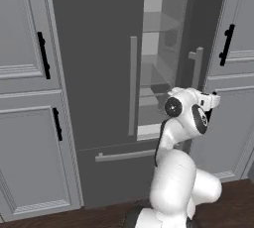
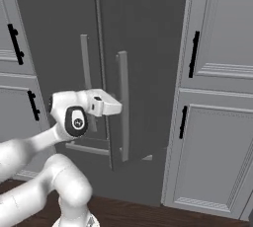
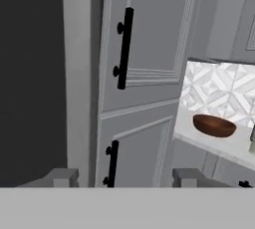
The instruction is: Grab a lemon wedge from the fridge and one ice cube from the ice bowl, and put them in the glass of lemonade.
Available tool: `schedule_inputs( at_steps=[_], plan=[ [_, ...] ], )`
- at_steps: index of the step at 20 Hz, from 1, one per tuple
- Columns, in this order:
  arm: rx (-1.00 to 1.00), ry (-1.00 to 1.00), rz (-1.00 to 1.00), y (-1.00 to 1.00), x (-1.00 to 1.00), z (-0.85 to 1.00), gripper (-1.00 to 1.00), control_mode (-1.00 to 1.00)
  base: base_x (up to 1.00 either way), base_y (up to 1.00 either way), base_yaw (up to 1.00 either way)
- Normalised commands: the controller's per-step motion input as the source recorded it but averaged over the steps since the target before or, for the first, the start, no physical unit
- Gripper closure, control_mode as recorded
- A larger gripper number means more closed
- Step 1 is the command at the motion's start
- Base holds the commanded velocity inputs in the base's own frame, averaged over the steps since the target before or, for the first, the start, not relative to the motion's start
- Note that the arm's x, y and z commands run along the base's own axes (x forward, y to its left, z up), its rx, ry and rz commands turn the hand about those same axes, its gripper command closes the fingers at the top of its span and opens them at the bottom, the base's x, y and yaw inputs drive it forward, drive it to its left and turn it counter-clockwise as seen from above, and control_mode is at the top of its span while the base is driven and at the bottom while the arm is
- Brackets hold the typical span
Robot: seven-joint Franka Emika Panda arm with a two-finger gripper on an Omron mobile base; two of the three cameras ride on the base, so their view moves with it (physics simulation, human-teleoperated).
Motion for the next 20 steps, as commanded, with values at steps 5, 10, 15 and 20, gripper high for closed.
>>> schedule_inputs(
  at_steps=[5,10,15,20],
  plan=[
    [0.0,0.1,0.01,0.01,-0.89,1.0,-1.0,-1.0,0.0,0.0,0.0],
    [-0.04,0.34,0.14,0.7,-0.99,1.0,-1.0,-1.0,0.0,0.0,0.0],
    [0.0,0.17,0.0,1.0,-0.86,0.43,-1.0,-1.0,0.0,0.0,0.0],
    [-0.01,-0.13,-0.25,1.0,-0.21,0.13,-1.0,-1.0,0.0,0.0,0.0]
  ],
)
